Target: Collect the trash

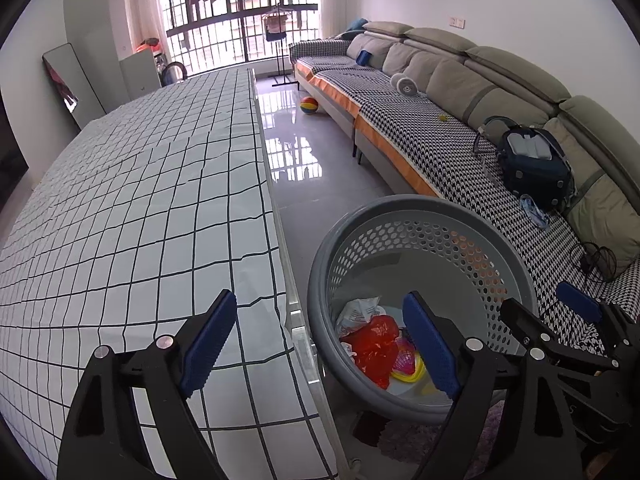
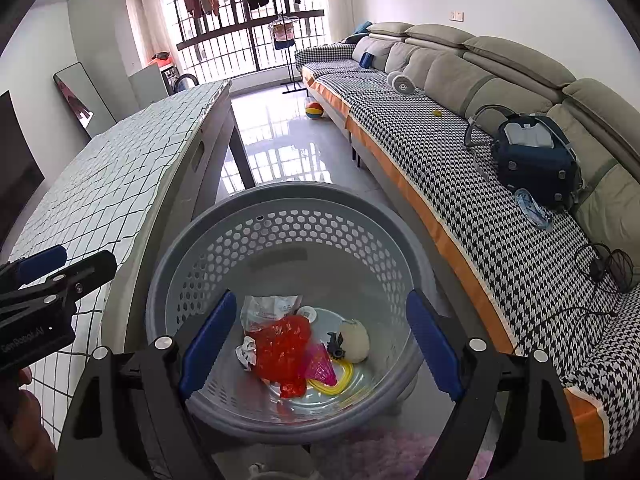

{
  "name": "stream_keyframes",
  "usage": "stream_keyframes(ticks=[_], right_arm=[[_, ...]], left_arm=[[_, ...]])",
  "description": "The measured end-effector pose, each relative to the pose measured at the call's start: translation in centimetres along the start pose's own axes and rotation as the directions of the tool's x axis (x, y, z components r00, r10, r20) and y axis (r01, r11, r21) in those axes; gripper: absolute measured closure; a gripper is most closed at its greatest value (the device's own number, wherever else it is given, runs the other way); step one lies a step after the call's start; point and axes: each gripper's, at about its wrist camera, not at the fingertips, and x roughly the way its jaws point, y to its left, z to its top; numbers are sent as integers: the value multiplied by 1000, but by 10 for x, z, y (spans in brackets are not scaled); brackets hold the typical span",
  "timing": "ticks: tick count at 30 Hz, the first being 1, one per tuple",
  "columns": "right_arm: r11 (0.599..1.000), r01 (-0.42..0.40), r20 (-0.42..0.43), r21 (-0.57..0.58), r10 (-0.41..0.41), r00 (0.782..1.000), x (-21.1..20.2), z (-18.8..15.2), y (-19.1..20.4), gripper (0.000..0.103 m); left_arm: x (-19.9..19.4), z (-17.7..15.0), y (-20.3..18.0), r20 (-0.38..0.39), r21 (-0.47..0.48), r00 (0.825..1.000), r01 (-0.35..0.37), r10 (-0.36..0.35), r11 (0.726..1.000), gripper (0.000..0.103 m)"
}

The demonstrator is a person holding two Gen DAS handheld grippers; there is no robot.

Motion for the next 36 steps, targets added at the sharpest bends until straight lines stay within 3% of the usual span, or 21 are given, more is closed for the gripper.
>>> stream_keyframes(ticks=[10,36], right_arm=[[1000,14,7,-4,-14,1000,-5,0,3,20],[999,34,20,-8,-34,999,-12,-1,7,20]], left_arm=[[-4,-2,7,8,-13,1000,-11,11,1000,12],[-8,-2,7,8,-16,1000,-30,30,999,6]])
